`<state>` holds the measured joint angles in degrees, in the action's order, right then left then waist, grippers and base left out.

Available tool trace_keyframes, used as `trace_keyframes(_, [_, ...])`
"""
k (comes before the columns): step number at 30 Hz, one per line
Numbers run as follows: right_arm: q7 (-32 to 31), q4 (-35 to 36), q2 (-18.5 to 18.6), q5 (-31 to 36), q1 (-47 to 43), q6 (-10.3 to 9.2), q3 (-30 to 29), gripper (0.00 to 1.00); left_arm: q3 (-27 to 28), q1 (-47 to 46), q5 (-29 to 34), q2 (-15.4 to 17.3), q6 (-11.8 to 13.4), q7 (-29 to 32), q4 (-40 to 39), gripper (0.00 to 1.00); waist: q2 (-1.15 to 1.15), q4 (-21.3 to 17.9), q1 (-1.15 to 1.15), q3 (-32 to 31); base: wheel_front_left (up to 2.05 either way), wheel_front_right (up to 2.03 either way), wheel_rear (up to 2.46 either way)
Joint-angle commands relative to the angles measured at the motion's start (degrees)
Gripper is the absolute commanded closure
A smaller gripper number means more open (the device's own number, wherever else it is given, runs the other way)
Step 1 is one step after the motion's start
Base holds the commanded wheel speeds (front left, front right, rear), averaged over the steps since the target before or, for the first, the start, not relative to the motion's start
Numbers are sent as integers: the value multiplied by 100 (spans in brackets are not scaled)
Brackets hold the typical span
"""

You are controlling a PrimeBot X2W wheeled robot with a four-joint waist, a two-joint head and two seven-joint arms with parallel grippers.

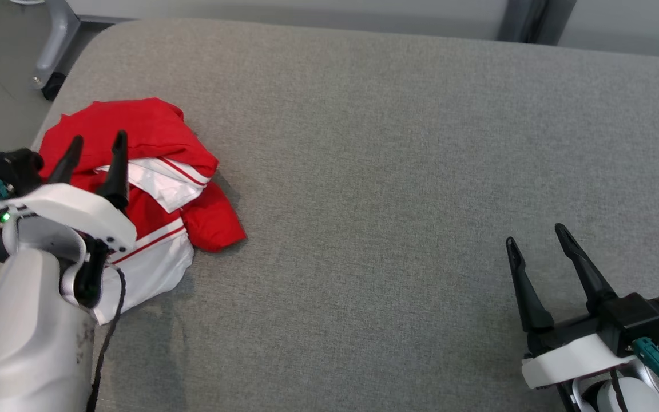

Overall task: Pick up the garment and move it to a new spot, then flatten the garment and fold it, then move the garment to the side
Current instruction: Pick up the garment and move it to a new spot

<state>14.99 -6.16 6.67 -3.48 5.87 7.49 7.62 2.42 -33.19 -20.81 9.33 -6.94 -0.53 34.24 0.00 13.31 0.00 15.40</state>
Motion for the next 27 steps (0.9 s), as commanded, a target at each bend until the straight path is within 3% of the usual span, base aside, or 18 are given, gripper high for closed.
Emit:
trace_keyframes(1, [30, 13, 37, -2, 116, 1, 50, 0, 47, -255, -32, 98, 46, 84, 158, 0, 0, -232, 0, 412, 0, 0, 0])
trace_keyframes(8, [30, -18, 135, -61, 221, 1, 243, 0, 29, -1108, -63, 361, 127, 579, 1423, 0, 0, -588, 0, 655, 0, 0, 0])
trace_keyframes(13, [30, 18, 190, -80, 219, 1, 165, 0, -112, -1325, 2, 368, 92, 501, 2013, 0, 0, -696, 0, 684, 0, 0, 0])
trace_keyframes(14, [30, 11, 193, -86, 177, 1, 159, 0, -150, -1333, 36, 377, 82, 462, 2120, 5, 0, -705, 0, 646, 0, 0, 0])
trace_keyframes(15, [30, 7, 197, -84, 145, 1, 148, 0, -201, -1352, 71, 401, 70, 404, 2197, 70, 0, -710, 0, 626, 0, 0, 0])
trace_keyframes(16, [30, 9, 194, -88, 136, 1, 123, 0, -228, -1382, 87, 410, 66, 335, 2268, 100, 0, -709, 0, 612, 0, 0, 0])
trace_keyframes(27, [30, -45, 40, -108, -13, 1, 16, 0, -492, -1566, 198, 252, 8, -706, 2417, 100, 0, -456, 0, 154, 0, 0, 0])
